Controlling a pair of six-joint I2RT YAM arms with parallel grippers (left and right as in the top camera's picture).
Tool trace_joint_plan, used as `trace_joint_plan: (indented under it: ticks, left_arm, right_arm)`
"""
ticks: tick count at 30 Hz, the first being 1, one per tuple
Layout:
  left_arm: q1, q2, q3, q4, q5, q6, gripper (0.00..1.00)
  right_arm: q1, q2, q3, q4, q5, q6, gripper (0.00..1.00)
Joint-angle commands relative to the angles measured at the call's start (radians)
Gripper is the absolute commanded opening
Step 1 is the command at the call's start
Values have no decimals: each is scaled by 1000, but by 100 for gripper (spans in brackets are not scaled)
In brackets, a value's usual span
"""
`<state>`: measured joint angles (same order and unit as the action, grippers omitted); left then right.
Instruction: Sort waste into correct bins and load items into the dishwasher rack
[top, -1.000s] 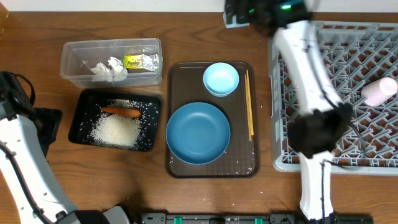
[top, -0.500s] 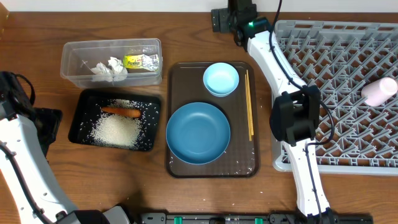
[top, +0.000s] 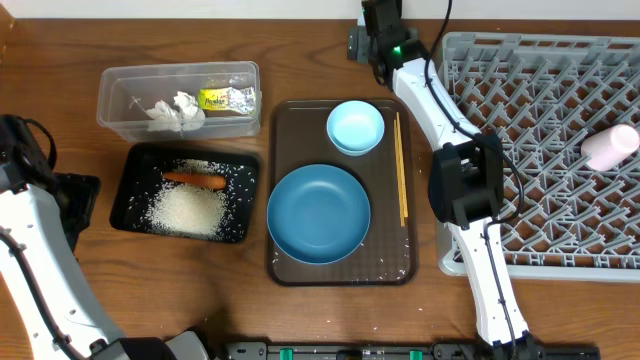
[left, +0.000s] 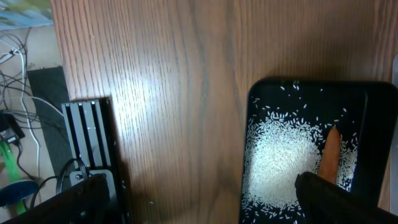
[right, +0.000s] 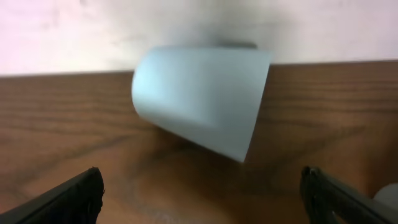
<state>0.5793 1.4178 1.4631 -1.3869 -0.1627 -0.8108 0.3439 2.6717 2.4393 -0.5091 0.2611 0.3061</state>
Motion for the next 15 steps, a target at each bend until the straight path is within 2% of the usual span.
trace_joint_plan:
  ticks: [1,11,15]
  left_arm:
    - [4,4,1,-3,-5,6,98]
    - [4,4,1,-3,-5,6,98]
    - [4,4,1,-3,-5,6,98]
  right_arm:
    - [-17,39,14,27,-27,31,98]
    - [-21,105,14,106,-37,42,97]
    - [-35,113,14,119,-102,36,96]
